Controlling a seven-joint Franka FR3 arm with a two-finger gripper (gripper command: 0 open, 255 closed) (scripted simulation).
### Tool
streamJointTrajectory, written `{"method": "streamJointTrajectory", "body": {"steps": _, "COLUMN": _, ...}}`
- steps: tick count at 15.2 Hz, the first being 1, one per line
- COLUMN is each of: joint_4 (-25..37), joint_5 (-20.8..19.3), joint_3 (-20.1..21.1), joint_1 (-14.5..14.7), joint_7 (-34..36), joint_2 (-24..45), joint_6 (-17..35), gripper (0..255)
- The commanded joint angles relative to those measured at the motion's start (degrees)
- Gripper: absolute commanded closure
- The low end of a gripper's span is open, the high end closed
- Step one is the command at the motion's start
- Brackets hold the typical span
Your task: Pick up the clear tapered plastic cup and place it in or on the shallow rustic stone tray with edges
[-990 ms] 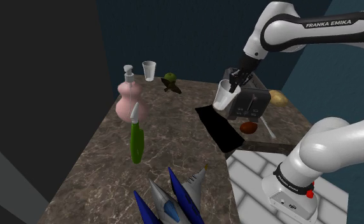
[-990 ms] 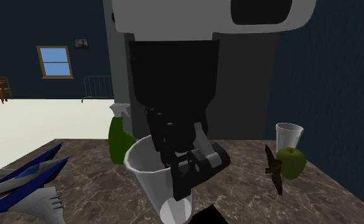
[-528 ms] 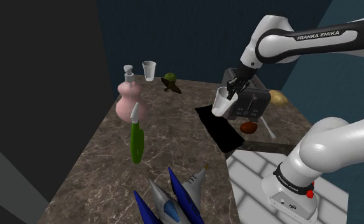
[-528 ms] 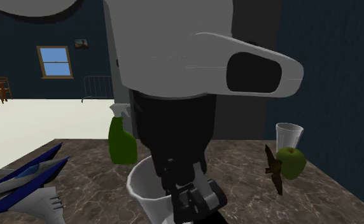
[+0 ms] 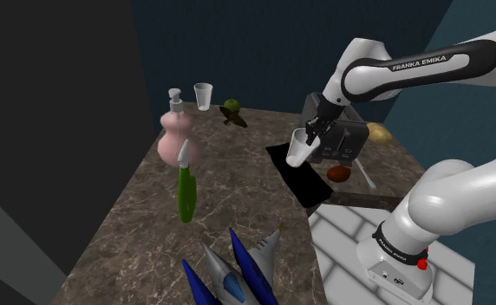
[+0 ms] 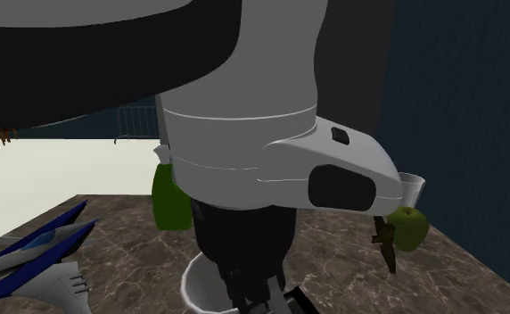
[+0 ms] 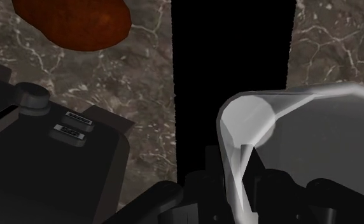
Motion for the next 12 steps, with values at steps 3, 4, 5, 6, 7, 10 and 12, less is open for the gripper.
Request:
{"method": "streamJointTrajectory", "body": {"steps": 3, "joint_4": -0.3, "joint_5": 0.0, "joint_3": -0.1, "joint_1": 0.0, "joint_7": -0.2, "joint_2": 0.2, "joint_6": 0.5, "gripper": 255}}
{"method": "streamJointTrajectory", "body": {"steps": 4, "joint_4": -0.3, "joint_5": 0.0, "joint_3": -0.1, "joint_1": 0.0, "joint_7": -0.2, "joint_2": 0.2, "joint_6": 0.5, "gripper": 255}}
{"method": "streamJointTrajectory", "body": {"steps": 5, "joint_4": -0.3, "joint_5": 0.0, "joint_3": -0.1, "joint_1": 0.0, "joint_7": -0.2, "joint_2": 0.2, "joint_6": 0.5, "gripper": 255}}
{"method": "streamJointTrajectory", "body": {"steps": 6, "joint_4": -0.3, "joint_5": 0.0, "joint_3": -0.1, "joint_1": 0.0, "joint_7": -0.2, "joint_2": 0.2, "joint_6": 0.5, "gripper": 255}}
{"method": "streamJointTrajectory", "body": {"steps": 7, "joint_4": -0.3, "joint_5": 0.0, "joint_3": -0.1, "joint_1": 0.0, "joint_7": -0.2, "joint_2": 0.2, "joint_6": 0.5, "gripper": 255}}
{"method": "streamJointTrajectory", "body": {"steps": 10, "joint_4": -0.3, "joint_5": 0.0, "joint_3": -0.1, "joint_1": 0.0, "joint_7": -0.2, "joint_2": 0.2, "joint_6": 0.5, "gripper": 0}}
{"method": "streamJointTrajectory", "body": {"steps": 12, "joint_4": -0.3, "joint_5": 0.0, "joint_3": -0.1, "joint_1": 0.0, "joint_7": -0.2, "joint_2": 0.2, "joint_6": 0.5, "gripper": 0}}
